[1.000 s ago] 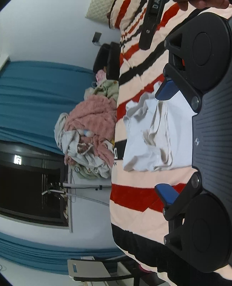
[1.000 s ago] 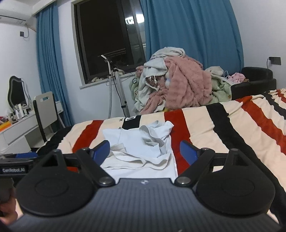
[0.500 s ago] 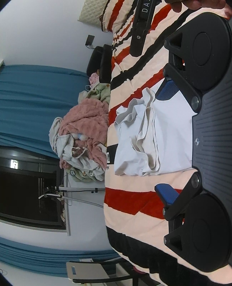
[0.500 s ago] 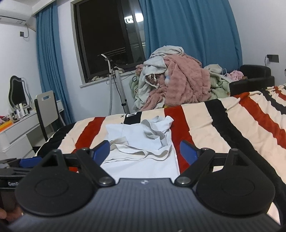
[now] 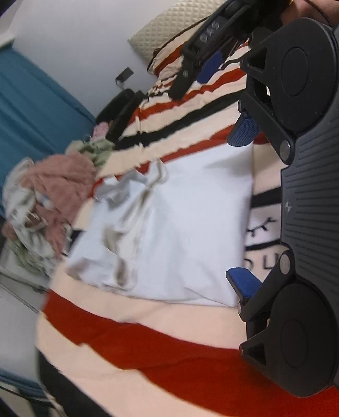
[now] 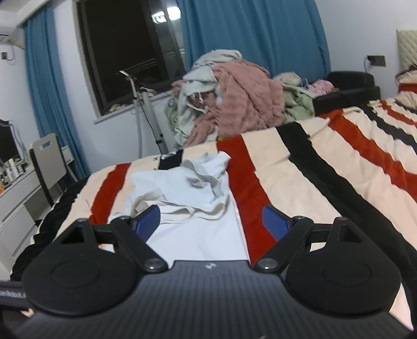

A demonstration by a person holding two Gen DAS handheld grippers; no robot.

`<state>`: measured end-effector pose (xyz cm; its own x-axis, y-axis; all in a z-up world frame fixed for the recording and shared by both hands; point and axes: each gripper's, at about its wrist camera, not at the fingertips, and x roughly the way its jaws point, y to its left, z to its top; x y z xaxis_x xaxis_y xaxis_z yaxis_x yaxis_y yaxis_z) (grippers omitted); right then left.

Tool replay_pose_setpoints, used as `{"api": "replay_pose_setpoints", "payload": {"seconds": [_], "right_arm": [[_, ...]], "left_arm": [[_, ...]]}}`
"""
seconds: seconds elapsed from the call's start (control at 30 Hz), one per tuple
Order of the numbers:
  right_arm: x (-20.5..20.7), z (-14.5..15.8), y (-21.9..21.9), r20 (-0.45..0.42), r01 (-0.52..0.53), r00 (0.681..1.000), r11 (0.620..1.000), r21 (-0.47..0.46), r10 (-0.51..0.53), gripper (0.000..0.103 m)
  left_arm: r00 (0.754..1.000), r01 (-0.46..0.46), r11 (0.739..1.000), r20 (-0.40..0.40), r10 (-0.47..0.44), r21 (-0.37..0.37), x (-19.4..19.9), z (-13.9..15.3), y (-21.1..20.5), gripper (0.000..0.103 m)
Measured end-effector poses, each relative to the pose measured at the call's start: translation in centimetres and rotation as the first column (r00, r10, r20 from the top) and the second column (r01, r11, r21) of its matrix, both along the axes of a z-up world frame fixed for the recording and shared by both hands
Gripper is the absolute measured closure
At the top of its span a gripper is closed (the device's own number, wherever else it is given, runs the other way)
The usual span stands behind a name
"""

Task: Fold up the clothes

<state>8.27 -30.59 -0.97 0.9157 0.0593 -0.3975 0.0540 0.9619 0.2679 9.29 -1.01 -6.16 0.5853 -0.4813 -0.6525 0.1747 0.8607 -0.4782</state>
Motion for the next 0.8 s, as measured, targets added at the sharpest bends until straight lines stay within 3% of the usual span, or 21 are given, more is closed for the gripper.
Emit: {"api": "replay_pose_setpoints", "payload": {"seconds": [0.2,0.3,0.37,0.43,0.5,0.63,0.7,0.77,0.8], "right_arm": [[0.6,-0.8,-0.6,-0.061,0.032,0.998,0.999,0.024,-0.03,0.016],[0.8,-1.4,-1.7,-0.101,0.043,0.994,0.991,0.129,-0.03,0.016],[0.8,-2.2,-2.5,-0.137,0.036,0.991,0.965,0.26,0.0,0.016],[1.1,-3.9,-3.3,-0.186,0.031,0.981,0.907,0.421,0.053,0.016],[1.5,-6.0,-3.9,-0.231,0.038,0.966,0.814,0.58,0.119,0.016],[1.4,-9.9,-3.4,-0.306,0.102,0.927,0.637,0.764,0.218,0.015],[1.1,-11.3,-2.9,-0.341,0.153,0.914,0.594,0.79,0.218,0.016],[0.8,-12.3,-2.7,-0.363,0.201,0.912,0.561,0.803,0.193,0.019],[0.7,-12.6,-3.0,-0.366,0.223,0.917,0.558,0.8,0.159,0.027]], "left_arm": [[0.992,-0.094,0.995,-0.086,0.09,-0.034,1.7,-3.1,1.4,0.005],[0.984,-0.159,0.982,-0.1,0.149,-0.1,2.6,-3.9,2.5,0.012],[0.976,-0.208,0.971,-0.093,0.198,-0.119,3.0,-4.2,3.1,0.021],[0.968,-0.246,0.963,-0.08,0.237,-0.115,3.1,-4.3,3.1,0.03],[0.96,-0.277,0.954,-0.072,0.27,-0.111,3.0,-4.4,3.1,0.042],[0.942,-0.336,0.932,-0.076,0.328,-0.137,3.0,-4.6,3.8,0.067],[0.935,-0.355,0.922,-0.08,0.346,-0.156,3.0,-4.7,4.3,0.088],[0.931,-0.366,0.911,-0.07,0.359,-0.189,2.7,-4.6,4.6,0.094],[0.929,-0.37,0.906,-0.062,0.365,-0.205,2.6,-4.5,4.7,0.095]]}}
